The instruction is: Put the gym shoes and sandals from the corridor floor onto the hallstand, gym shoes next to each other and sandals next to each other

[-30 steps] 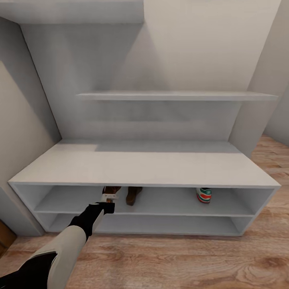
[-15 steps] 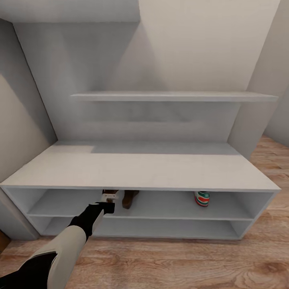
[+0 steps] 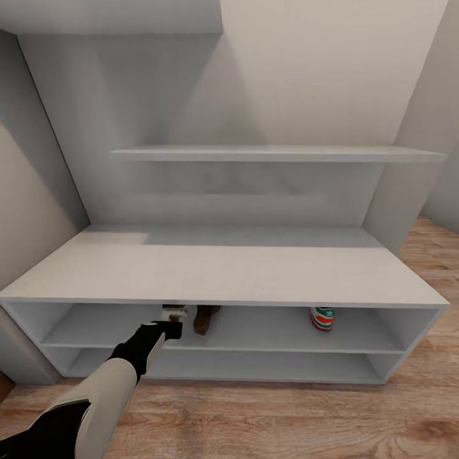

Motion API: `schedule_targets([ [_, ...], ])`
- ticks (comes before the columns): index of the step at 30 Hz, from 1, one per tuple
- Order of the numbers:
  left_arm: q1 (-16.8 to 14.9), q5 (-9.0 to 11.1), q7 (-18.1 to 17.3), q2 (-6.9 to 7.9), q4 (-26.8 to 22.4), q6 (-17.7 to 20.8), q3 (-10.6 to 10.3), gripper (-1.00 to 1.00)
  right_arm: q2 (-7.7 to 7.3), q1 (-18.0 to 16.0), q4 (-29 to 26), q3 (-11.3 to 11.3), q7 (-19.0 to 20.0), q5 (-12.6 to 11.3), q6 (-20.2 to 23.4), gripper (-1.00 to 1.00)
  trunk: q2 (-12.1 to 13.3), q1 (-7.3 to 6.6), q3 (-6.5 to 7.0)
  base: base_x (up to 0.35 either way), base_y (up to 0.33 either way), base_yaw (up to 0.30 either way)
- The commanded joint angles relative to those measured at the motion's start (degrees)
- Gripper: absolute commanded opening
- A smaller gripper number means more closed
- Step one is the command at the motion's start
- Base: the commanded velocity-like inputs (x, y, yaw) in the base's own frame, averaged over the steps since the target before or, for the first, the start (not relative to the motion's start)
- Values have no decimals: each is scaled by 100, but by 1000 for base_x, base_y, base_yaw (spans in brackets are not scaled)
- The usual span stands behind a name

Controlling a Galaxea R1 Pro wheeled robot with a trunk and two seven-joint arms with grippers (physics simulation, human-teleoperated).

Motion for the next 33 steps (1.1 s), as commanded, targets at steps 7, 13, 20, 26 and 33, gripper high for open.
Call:
schedule_targets([
  [7,-1,-67,-24,1,-12,32,31,100,1,-6,7,-24,52,-27,-18,-100,-2,-1,-5,0,0,0],
  [13,-1,-67,-24,20,-12,29,20,100,1,-6,9,-24,52,-27,-18,-100,-2,-1,-5,0,0,0],
  [20,7,-67,-23,31,-21,15,22,100,1,-6,9,-24,52,-27,-18,-100,-2,-1,-5,-28,0,0],
  [26,7,-67,-23,36,-21,14,20,100,1,-6,9,-24,52,-27,-18,-100,-2,-1,-5,-270,0,0],
  [33,8,-67,-23,39,-21,14,25,100,1,-6,9,-24,52,-27,-18,-100,-2,-1,-5,-328,0,0],
])
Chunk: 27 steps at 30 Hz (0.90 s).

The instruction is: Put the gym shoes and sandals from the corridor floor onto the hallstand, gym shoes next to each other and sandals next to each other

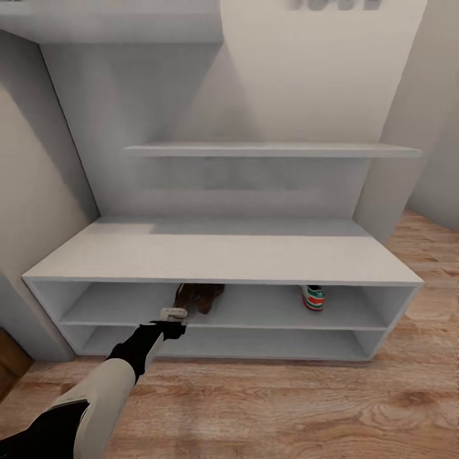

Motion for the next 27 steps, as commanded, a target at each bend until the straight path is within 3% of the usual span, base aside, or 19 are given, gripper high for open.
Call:
schedule_targets([
  [1,-1,-52,-17,-5,-12,28,44,100,1,-6,6,-24,52,-27,-18,-100,-2,-5,-5,-333,0,0],
  [7,72,-46,-17,44,-6,-225,68,100,1,-6,6,-24,52,-27,-18,-100,-2,-5,-5,-334,0,0],
  [8,212,-41,-18,85,6,-522,88,100,1,-6,6,-24,52,-27,-18,-100,-2,-5,-5,-335,0,0],
  [17,1037,40,-67,324,15,-1670,152,100,5,-6,24,-17,52,-18,-18,-100,-2,-5,-5,-319,0,0],
  [20,1440,123,-79,409,15,-2234,163,100,8,-6,35,-16,52,-12,-18,-100,-2,-5,-5,-197,0,0],
  [22,1918,225,-101,573,15,-2822,164,100,9,-6,40,-15,58,-10,-18,-100,-2,-5,-5,-55,0,0],
  [27,2501,526,-519,870,15,-3404,162,100,10,-6,56,-15,60,-10,-18,-100,-2,-5,-5,-14,0,0],
])
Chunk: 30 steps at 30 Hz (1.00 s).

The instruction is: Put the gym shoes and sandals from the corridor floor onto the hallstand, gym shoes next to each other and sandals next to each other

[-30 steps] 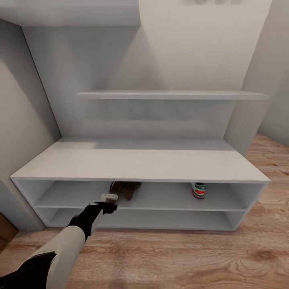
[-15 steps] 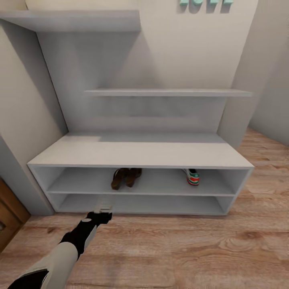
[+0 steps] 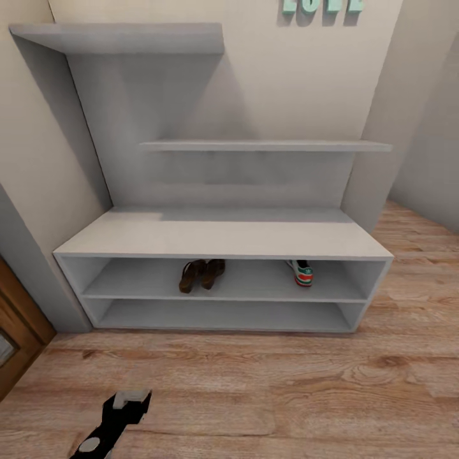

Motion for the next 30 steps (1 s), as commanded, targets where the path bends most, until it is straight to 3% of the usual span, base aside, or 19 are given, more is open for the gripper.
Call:
schedule_targets([
  [1,135,69,-262,93,15,-149,48,100,1,-6,26,-26,53,-29,-20,-100,-2,-1,-4,-4,0,0],
  [2,193,125,-366,135,23,-202,48,100,1,-6,37,-26,53,-30,-21,-100,-2,-1,-4,-3,0,0],
  [3,384,367,-836,311,57,-378,48,100,1,-6,64,-26,57,-28,-24,-100,-2,-1,-4,-1,0,0],
  [4,465,463,-1084,390,66,-432,48,100,1,-6,69,-26,59,-27,-25,-100,-2,-1,-4,0,0,0],
  [7,681,608,-1787,611,80,-506,51,100,1,-6,76,-26,67,-32,-26,-100,-2,-1,-4,0,0,0],
  [10,774,674,-2023,710,88,-525,54,100,1,-6,74,-26,71,-35,-26,-100,-2,-1,-4,0,0,0],
  [11,828,819,-2129,760,135,-531,62,100,1,-6,55,-24,77,-40,-27,-100,-2,-1,-4,0,0,0],
  [14,856,1022,-2160,792,218,-530,121,100,1,-6,18,-21,71,-51,-27,-100,-2,-1,-4,0,0,0],
  [18,860,1035,-2149,803,219,-529,130,100,1,-6,20,-24,67,-51,-27,-100,-2,-1,-4,-59,9,0],
  [30,862,1050,-2146,807,214,-522,136,100,1,-6,26,-26,63,-51,-27,-100,-2,-1,-4,-301,186,0],
])
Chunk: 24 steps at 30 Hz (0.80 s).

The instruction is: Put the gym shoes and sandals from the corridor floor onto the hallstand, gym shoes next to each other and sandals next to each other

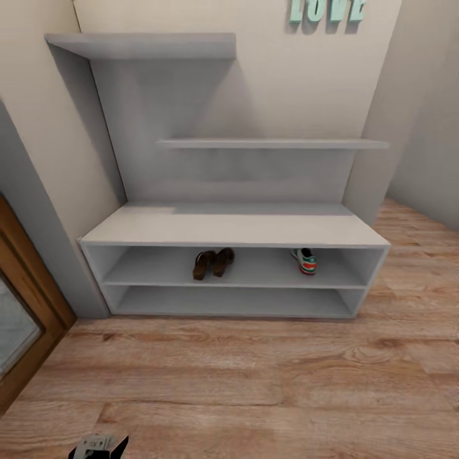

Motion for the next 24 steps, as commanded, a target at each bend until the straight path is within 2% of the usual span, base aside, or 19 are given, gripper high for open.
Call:
schedule_targets([
  [1,-4,12,-54,-3,8,2,39,100,1,-6,2,-26,53,-26,-16,-100,-2,-4,-5,-294,208,0],
  [6,-4,13,-46,-1,8,3,60,100,1,-6,3,-26,54,-27,-16,-100,-2,-4,-5,-281,219,0],
  [13,-4,7,-55,-3,2,-4,285,100,1,-6,8,-26,53,-29,-16,-100,-2,-4,-5,-270,221,0],
  [20,-4,0,-61,-3,6,-6,318,100,5,-6,31,-21,58,-18,-16,-100,-2,-4,-5,-50,48,0],
  [24,-4,-1,-62,-5,7,-6,319,100,81,-6,30,4,63,36,-17,-100,-2,-4,-5,-7,6,0],
])
